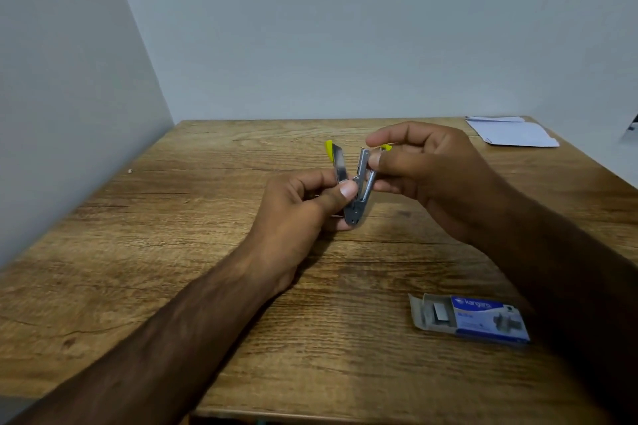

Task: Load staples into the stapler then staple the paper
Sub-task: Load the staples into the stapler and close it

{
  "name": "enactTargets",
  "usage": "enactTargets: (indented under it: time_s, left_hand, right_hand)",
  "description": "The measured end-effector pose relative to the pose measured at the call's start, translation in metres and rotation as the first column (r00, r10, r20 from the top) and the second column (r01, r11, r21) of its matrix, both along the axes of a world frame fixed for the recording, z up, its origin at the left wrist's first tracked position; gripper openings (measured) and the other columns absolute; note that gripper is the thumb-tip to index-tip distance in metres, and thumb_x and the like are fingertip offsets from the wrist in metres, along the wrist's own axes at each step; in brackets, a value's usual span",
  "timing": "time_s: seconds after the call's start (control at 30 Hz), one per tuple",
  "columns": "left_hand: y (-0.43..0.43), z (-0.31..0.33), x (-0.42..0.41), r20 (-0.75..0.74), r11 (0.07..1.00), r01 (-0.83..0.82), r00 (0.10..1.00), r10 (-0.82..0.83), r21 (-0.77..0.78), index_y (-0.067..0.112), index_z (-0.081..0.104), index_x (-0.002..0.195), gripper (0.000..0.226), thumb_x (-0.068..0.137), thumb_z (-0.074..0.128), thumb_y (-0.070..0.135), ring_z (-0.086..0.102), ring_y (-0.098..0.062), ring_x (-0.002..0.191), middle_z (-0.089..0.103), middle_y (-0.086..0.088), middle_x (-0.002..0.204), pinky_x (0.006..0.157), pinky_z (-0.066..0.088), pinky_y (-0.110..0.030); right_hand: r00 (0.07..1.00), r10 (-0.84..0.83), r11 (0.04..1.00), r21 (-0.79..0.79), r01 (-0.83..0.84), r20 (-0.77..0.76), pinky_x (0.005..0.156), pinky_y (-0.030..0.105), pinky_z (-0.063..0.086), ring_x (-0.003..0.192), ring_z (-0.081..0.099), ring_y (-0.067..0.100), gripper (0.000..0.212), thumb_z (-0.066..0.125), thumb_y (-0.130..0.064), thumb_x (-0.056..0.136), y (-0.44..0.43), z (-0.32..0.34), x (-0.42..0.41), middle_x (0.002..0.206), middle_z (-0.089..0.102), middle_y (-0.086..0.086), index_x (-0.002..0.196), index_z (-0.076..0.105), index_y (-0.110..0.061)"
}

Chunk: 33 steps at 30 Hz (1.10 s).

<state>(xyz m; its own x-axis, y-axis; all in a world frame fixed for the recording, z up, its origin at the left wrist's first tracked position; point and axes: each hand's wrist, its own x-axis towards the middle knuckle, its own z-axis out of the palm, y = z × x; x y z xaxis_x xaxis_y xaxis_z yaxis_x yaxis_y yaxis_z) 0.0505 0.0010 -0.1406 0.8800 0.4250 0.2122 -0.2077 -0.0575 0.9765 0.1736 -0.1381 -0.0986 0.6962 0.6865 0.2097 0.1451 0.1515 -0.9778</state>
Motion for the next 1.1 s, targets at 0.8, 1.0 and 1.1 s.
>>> enactTargets:
  time_s: [0.8, 1.0, 1.1]
  left_hand:
    - [-0.013, 0.009, -0.006, 0.031, 0.924, -0.089, 0.996, 0.083, 0.373, 0.023, 0.076, 0.08, 0.022, 0.091, 0.069, 0.006, 0.067, -0.004, 0.073, 0.075, 0.007, 0.075, 0.068, 0.049, -0.021]
    - [-0.015, 0.006, -0.006, 0.052, 0.965, -0.095, 0.995, 0.085, 0.245, 0.008, 0.076, 0.081, 0.013, 0.091, 0.069, 0.011, 0.066, -0.027, 0.073, 0.071, -0.023, 0.077, 0.077, 0.059, -0.053]
    - [-0.012, 0.006, -0.004, 0.064, 0.965, -0.133, 0.991, 0.121, 0.224, 0.005, 0.076, 0.089, 0.012, 0.092, 0.067, 0.012, 0.07, -0.032, 0.076, 0.07, -0.031, 0.085, 0.072, 0.061, -0.051]
  right_hand:
    - [0.985, 0.073, 0.997, -0.021, -0.07, 0.158, 0.064, 0.031, 0.061, 0.059, 0.068, 0.015, 0.011, 0.075, 0.004, 0.082, -0.004, 0.004, -0.004, 0.067, 0.074, 0.008, 0.083, 0.076, -0.006]
    - [0.989, 0.097, 0.995, -0.021, -0.096, 0.111, 0.068, 0.031, 0.061, 0.068, 0.069, 0.016, 0.01, 0.073, 0.002, 0.085, -0.004, 0.006, -0.002, 0.076, 0.073, 0.011, 0.089, 0.075, -0.007]
    - [0.988, 0.15, 0.989, -0.005, -0.149, 0.024, 0.074, 0.029, 0.061, 0.077, 0.071, 0.018, 0.02, 0.074, -0.003, 0.086, -0.006, 0.007, 0.002, 0.091, 0.073, 0.018, 0.105, 0.074, -0.007]
